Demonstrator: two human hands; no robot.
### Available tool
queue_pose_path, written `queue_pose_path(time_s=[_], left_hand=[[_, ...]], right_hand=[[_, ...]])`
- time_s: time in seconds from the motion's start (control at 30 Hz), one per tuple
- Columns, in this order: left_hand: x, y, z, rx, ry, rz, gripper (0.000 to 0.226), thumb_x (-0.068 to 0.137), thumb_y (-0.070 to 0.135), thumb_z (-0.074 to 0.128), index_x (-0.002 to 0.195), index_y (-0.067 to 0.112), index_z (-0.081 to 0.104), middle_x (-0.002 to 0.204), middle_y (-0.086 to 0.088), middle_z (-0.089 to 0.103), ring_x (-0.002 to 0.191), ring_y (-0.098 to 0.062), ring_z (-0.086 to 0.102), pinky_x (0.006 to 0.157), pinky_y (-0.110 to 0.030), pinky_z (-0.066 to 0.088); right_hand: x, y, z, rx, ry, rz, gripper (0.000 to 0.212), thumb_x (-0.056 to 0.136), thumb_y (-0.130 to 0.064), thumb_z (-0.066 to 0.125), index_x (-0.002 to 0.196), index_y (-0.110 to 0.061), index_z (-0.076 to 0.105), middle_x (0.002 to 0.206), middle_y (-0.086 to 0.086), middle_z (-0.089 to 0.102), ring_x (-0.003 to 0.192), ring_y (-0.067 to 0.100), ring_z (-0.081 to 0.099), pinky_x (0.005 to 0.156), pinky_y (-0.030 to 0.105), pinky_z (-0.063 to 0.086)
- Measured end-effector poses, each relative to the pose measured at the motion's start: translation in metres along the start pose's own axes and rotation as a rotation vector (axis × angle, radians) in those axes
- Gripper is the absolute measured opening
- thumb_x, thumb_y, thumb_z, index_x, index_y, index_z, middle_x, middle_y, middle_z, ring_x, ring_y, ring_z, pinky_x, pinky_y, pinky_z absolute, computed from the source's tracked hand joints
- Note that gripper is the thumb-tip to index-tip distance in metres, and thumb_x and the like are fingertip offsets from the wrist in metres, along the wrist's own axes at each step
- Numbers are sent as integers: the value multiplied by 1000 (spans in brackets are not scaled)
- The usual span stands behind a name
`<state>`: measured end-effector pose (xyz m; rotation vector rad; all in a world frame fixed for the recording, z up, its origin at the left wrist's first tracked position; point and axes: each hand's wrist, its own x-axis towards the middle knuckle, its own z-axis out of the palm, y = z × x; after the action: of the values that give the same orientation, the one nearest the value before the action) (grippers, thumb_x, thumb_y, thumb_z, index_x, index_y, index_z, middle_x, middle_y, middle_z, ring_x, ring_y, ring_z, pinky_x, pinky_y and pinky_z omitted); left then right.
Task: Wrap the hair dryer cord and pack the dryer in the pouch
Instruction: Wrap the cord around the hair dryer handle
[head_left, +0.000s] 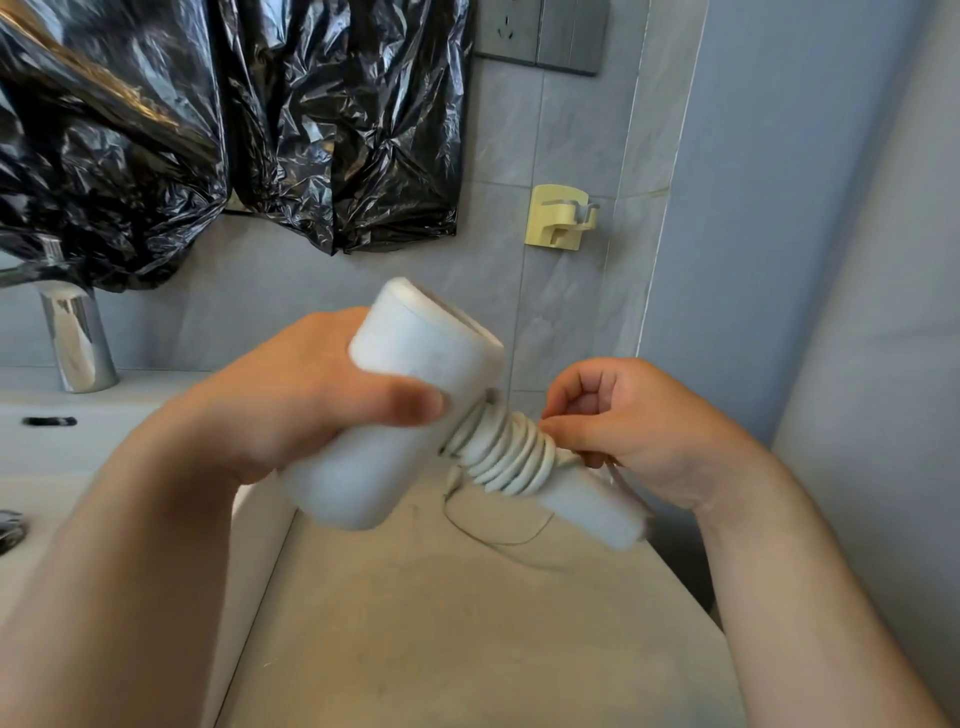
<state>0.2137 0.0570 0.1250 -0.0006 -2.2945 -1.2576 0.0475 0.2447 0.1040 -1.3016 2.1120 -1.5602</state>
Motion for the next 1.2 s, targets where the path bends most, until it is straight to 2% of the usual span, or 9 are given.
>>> queue_pose_path(time_s=[0.1,0.17,0.4,0.5,0.7,0.87,0.97,1.07,1.2], left_hand=[[4,5,11,234,54,25,64,36,59,72,94,32,67,86,9,74,79,-8,69,71,-35,57],[7,6,16,286,108,48,67,35,61,69,94,31,65,86,9,72,79,-6,68,71,-33,57],[12,3,25,283,357,141,68,37,66,66,96,30,63,89,12,68,87,-12,65,75,-38,54],[16,-4,28,164,440,197,61,43,62,69,96,32,63,86,15,67,81,1,63,67,-24,50],[21,-9,39,15,611,211,61,47,59,71,98,27,66,86,15,68,75,4,61,65,-20,49],[22,-12,47,-122,640,214,51,48,55,73,90,27,66,76,15,69,68,3,61,59,-20,49],[24,-14,49,-235,638,166,44,47,52,74,83,29,66,74,12,70,69,-8,64,58,-31,54],[25,-18,48,-415,603,91,48,46,47,74,87,22,68,79,-1,70,71,-22,66,58,-40,56],[23,-14,48,-671,368,-20,47,58,39,70,97,13,69,79,-8,71,69,-24,68,58,-39,55]], right_hand=[[5,2,12,-292,151,-17,15,75,-6,72,69,-18,65,68,6,70,58,14,59,59,35,49],[9,2,17,-352,303,-34,10,74,-12,70,71,-20,66,69,1,71,61,16,63,64,38,53],[8,-12,22,-11,555,8,18,83,-3,60,73,-16,65,62,2,64,39,8,60,54,32,57],[7,-16,20,181,607,-27,17,87,-4,61,74,-14,65,59,5,59,41,7,57,49,27,54],[6,-20,28,550,558,-35,14,89,-7,62,77,-13,65,61,3,64,53,10,63,49,24,53],[6,-20,29,895,392,31,14,89,-12,62,75,-13,60,60,-1,62,46,6,55,39,16,42],[8,-17,29,900,306,130,15,85,-26,66,75,-17,59,56,-4,58,42,4,48,35,14,36],[8,-17,27,831,254,149,24,71,-37,71,84,-20,61,66,-1,57,40,3,41,33,14,29],[4,-13,22,869,165,-83,34,66,-30,70,99,-30,62,79,-6,58,44,4,42,36,15,30]])
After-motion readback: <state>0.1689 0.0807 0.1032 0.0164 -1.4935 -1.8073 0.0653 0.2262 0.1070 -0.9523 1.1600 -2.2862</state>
